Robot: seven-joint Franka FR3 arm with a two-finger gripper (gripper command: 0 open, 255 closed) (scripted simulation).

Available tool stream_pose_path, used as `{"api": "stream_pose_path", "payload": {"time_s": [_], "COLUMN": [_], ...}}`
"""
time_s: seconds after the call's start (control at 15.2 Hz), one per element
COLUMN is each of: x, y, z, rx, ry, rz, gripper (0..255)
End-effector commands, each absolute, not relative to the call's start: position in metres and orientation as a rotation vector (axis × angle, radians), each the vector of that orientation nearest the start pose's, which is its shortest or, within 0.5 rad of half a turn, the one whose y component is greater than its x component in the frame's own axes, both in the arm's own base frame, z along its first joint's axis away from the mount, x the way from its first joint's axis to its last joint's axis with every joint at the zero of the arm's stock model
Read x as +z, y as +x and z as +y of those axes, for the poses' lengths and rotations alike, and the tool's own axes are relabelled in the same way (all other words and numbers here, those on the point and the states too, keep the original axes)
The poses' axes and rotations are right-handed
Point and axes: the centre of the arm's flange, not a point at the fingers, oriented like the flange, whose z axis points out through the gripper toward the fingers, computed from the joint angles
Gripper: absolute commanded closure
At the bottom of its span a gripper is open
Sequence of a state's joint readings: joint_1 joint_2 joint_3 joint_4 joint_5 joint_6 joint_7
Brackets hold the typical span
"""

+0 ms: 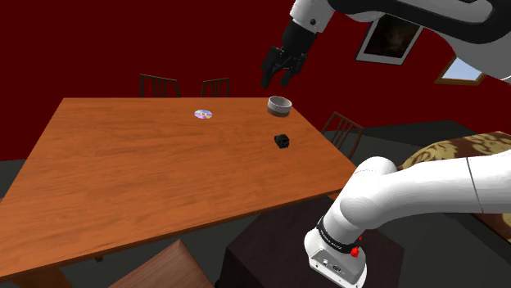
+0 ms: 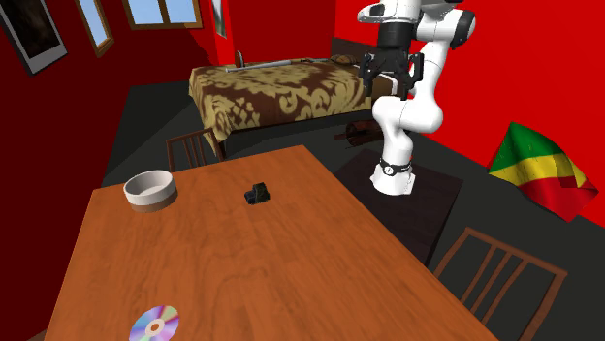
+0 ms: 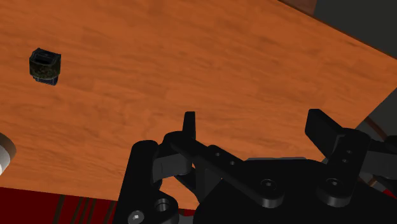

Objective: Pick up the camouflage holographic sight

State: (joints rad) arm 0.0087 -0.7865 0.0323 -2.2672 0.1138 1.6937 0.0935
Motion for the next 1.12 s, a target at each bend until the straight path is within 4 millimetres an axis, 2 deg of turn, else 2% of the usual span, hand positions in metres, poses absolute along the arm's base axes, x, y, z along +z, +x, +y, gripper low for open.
{"api": "stream_pose_path", "payload": {"time_s": [0.0, 1.06], "x": [0.646, 0.502], "y": [0.318, 0.395], "z": [0.028, -0.097], "rx": [-0.313, -0.222], "ry": [-3.020, -3.073], "rz": [0.093, 0.335], "gripper": [0, 0]}}
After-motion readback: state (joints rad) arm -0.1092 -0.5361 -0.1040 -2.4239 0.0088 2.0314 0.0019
